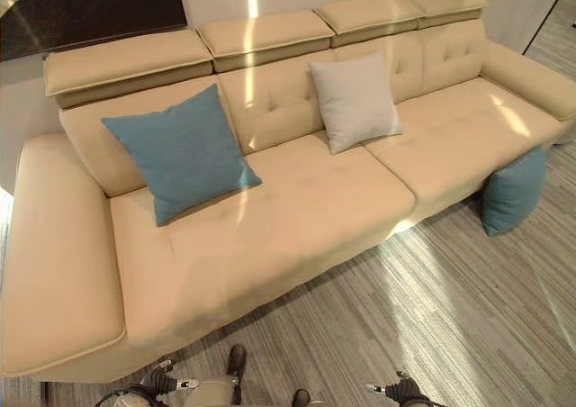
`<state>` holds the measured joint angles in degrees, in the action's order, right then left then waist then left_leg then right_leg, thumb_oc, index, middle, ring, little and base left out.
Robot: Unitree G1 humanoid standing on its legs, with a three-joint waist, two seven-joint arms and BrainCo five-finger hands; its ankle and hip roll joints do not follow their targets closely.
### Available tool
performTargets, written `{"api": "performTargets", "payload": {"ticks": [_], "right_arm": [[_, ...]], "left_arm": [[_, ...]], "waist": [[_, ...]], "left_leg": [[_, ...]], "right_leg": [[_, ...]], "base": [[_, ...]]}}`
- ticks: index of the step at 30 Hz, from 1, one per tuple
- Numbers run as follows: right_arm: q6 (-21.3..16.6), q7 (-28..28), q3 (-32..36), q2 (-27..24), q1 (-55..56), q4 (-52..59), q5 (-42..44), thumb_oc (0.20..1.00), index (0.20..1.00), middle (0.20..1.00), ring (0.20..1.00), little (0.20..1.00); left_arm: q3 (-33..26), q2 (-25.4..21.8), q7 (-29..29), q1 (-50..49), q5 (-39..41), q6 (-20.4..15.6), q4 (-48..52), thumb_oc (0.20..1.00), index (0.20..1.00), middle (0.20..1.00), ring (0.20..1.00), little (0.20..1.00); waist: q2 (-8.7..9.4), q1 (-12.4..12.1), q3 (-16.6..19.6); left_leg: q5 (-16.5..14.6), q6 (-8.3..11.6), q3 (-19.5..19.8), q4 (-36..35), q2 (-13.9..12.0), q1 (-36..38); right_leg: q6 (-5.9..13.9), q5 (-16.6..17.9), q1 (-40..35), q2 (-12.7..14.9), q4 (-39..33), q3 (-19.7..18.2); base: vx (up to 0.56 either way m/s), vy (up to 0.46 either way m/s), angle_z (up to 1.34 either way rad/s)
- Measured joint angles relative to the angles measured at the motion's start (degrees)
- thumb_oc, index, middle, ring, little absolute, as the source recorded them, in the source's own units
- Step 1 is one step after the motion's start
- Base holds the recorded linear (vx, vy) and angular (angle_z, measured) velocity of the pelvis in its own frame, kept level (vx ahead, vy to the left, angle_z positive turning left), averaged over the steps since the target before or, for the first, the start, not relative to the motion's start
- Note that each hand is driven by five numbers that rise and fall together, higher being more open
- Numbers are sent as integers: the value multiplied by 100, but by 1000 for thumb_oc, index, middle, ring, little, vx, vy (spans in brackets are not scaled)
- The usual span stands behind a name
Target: Pick up all the scattered cushions and arrange them neatly on the sofa.
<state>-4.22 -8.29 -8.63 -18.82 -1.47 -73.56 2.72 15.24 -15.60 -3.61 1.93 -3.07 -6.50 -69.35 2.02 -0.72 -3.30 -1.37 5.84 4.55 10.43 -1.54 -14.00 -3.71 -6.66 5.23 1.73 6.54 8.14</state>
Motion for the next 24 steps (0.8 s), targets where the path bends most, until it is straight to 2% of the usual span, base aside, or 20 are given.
{"api": "performTargets", "payload": {"ticks": [1, 2, 3, 5, 6, 7, 8, 9, 10, 11, 12, 13, 14, 16, 18, 20, 22, 24], "right_arm": [[3, -43, 34, -127, -9, -4, 46, 1000, 1000, 1000, 1000, 1000], [8, -46, 32, -162, -51, -5, 45, 1000, 1000, 1000, 1000, 1000], [-4, -51, 32, -154, -112, 0, 45, 1000, 1000, 1000, 1000, 1000], [7, -74, 28, -155, -82, -4, 44, 1000, 1000, 1000, 1000, 1000], [9, -73, 250, -51, -130, -7, 44, 1000, 1000, 1000, 1000, 1000], [-1, -77, 309, 8, -195, 7, 43, 1000, 1000, 1000, 1000, 1000], [22, -75, 227, 42, -363, -1, 41, 1000, 1000, 1000, 1000, 1000], [44, -78, 151, 111, -451, -4, 42, 1000, 1000, 1000, 1000, 1000], [48, -71, 129, 160, -543, 27, 41, 1000, 1000, 1000, 1000, 1000], [76, -84, 119, 187, -444, 45, 37, 1000, 1000, 1000, 1000, 1000], [127, -78, 112, 200, -342, 31, 36, 1000, 1000, 1000, 1000, 1000], [141, -52, 111, 202, -270, 22, 35, 1000, 1000, 1000, 1000, 1000], [127, -47, 112, 194, -253, 12, 31, 1000, 1000, 1000, 1000, 1000], [136, -45, 119, 193, -226, 44, 31, 1000, 1000, 1000, 1000, 1000], [126, -41, 116, 231, -201, 50, 31, 1000, 1000, 1000, 1000, 1000], [62, -40, 119, 224, -206, 61, 32, 1000, 1000, 1000, 1000, 1000], [70, -40, 120, 205, -145, 8, 34, 1000, 1000, 1000, 1000, 1000], [24, -46, 123, 235, -25, 61, 46, 1000, 1000, 1000, 1000, 1000]], "left_arm": [[254, 167, 9, 8, -1, -5, 66, 1000, 1000, 1000, 1000, 1000], [295, 313, 57, 67, 0, -5, 69, 1000, 1000, 1000, 1000, 1000], [285, 344, 77, 238, -1, -6, 59, 1000, 1000, 1000, 1000, 1000], [276, 332, 77, 545, -2, -15, 53, 1000, 1000, 1000, 1000, 1000], [286, 292, 71, 530, -43, -23, 65, 1000, 1000, 1000, 1000, 1000], [277, 259, 75, 585, -51, -29, 58, 1000, 1000, 1000, 1000, 1000], [214, 229, 76, 565, -47, -25, 68, 1000, 1000, 1000, 1000, 1000], [46, 165, 71, 567, -43, -36, 70, 1000, 1000, 1000, 1000, 1000], [-18, 141, 67, 602, -39, -31, 51, 1000, 1000, 1000, 1000, 1000], [-132, 123, 78, 643, -39, 2, -13, 1000, 1000, 1000, 1000, 1000], [-217, 122, 68, 585, -37, -46, 4, 1000, 1000, 1000, 1000, 1000], [-217, 94, 62, 516, -35, -44, -2, 1000, 1000, 1000, 1000, 1000], [-302, 43, 63, 410, -27, -19, -27, 1000, 1000, 1000, 1000, 1000], [-320, -53, 62, 271, -19, 15, -65, 1000, 1000, 1000, 1000, 1000], [-337, -132, 61, 80, 1, 10, -51, 1000, 1000, 1000, 1000, 1000], [-343, -144, 67, -84, 5, 43, -58, 1000, 1000, 1000, 1000, 1000], [-242, -82, 69, -116, 21, 63, -45, 1000, 1000, 1000, 1000, 1000], [-172, -92, 62, -86, 48, 89, -43, 1000, 1000, 1000, 1000, 1000]], "waist": [[-212, 15, -45], [-289, 117, -87], [-245, 138, -202], [-199, 333, -234], [-86, 213, -247], [-17, 207, -255], [-19, 259, -340], [38, 208, -373], [62, 89, -441], [-24, 185, -521], [-83, 107, -539], [-101, -114, -543], [-183, -204, -545], [-199, -202, -533], [-96, -351, -469], [-1, -305, -399], [5, -321, -296], [48, -231, -258]], "left_leg": [[82, -114, 639, -368, 226, 527], [102, -297, 944, -636, 403, 760], [84, -303, 1036, -552, 448, 810], [-187, -606, 1019, -439, 521, 831], [-195, -763, 668, -650, 556, 981], [-147, -862, 344, -716, 645, 978], [-100, -1065, -177, -602, 623, 721], [-111, -1142, -587, -529, 597, 563], [-154, -1130, -738, -525, 594, 476], [-71, -1222, -901, -471, 575, 420], [-82, -1215, -1026, -442, 537, 412], [-82, -1162, -1275, -605, 488, 526], [-88, -1142, -1347, -621, 448, 525], [-43, -1065, -1317, -664, 453, 509], [75, -889, -1683, -830, 346, 533], [107, -839, -1671, -821, 336, 507], [174, -625, -1564, -813, 207, 497], [176, -563, -1492, -724, 92, 492]], "right_leg": [[106, 168, 9, -65, -79, -229], [215, 402, 11, -71, -295, -435], [321, 605, 17, -28, -468, -699], [499, 837, -86, 6, -785, -804], [734, 1006, 150, 17, -690, -1331], [813, 1165, 313, 51, -698, -1558], [1303, 1637, 586, 134, -965, -1629], [1463, 1662, 802, 180, -963, -1305], [1402, 1433, 1016, 195, -702, -972], [1169, 1131, 1007, 302, -284, -478], [1043, 918, 985, 488, 101, 255], [937, 704, 968, 725, 506, 987], [969, 543, 870, 765, 752, 1075], [1031, 312, 571, 787, 717, 849], [895, -37, 562, 730, 973, 853], [709, -183, 381, 637, 665, 807], [599, -106, 285, 435, 390, 768], [458, -137, 218, 253, 363, 667]], "base": [[30, 97, -70], [32, 162, -128], [5, 288, -114], [-46, 321, -99], [-127, 230, -154], [-223, 236, -228], [-157, 107, -206], [-165, 93, -195], [-56, 36, -135], [-65, 25, -84], [-4, -7, -94], [1, -9, -113], [-17, -54, -99], [-13, -117, -32], [51, -195, -51], [53, -179, -27], [54, -220, -5], [28, -209, 2]]}}
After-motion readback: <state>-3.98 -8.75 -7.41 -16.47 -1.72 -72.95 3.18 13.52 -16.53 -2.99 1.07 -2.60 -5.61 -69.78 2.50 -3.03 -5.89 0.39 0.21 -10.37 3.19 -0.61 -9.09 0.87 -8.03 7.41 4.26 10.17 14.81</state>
